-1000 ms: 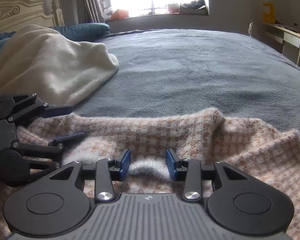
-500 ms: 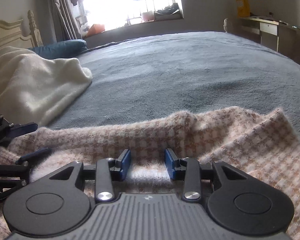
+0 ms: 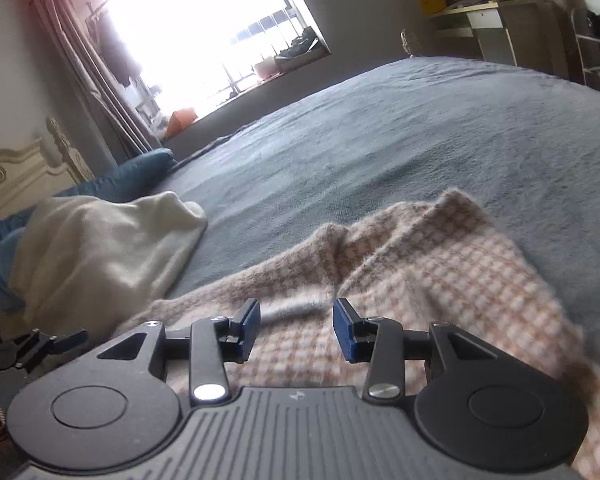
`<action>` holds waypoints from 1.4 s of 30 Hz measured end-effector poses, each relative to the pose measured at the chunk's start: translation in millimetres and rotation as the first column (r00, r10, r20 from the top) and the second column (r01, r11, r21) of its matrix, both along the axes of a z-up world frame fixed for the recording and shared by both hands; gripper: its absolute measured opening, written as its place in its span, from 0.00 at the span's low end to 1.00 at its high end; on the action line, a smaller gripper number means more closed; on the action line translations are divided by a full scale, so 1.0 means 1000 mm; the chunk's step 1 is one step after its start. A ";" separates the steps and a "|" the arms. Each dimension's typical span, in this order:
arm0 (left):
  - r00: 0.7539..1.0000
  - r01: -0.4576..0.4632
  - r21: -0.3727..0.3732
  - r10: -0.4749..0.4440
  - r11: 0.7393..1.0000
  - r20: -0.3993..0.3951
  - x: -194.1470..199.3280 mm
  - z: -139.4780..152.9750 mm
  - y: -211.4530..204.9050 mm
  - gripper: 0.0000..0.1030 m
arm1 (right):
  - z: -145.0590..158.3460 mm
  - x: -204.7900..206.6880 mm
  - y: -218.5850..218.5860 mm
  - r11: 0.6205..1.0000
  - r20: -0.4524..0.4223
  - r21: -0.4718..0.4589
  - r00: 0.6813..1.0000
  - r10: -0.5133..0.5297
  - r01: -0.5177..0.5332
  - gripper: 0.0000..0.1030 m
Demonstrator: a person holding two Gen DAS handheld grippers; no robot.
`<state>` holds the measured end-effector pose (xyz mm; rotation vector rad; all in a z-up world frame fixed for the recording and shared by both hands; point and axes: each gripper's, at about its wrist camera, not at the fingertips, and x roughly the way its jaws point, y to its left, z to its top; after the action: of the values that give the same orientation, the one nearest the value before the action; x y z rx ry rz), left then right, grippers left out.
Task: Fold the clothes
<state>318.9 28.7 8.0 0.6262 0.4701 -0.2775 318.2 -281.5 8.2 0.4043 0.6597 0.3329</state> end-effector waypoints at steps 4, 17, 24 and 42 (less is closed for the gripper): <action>1.000 0.003 -0.116 -0.006 0.993 -0.026 -0.046 0.020 0.003 0.49 | 0.008 -0.083 -0.034 0.999 -0.025 0.051 1.000 0.016 -0.015 0.41; 0.930 -0.266 -0.622 0.026 0.736 -0.366 -0.206 -0.010 0.043 0.53 | -0.045 -0.332 -0.130 0.942 -0.089 0.099 0.946 -0.312 0.320 0.45; 0.897 -0.354 -0.631 0.061 0.691 -0.437 -0.262 -0.034 0.042 0.54 | -0.064 -0.367 -0.159 0.856 -0.137 0.247 0.891 -0.432 0.453 0.49; 0.849 -0.410 -0.664 -0.003 0.625 -0.528 -0.315 -0.061 0.027 0.56 | -0.097 -0.366 -0.082 0.800 -0.300 0.494 0.931 -0.210 0.340 0.55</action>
<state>4.0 55.5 -53.4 -0.3715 0.8427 -0.3752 -48.0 -363.2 -88.7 1.0889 0.7171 0.1851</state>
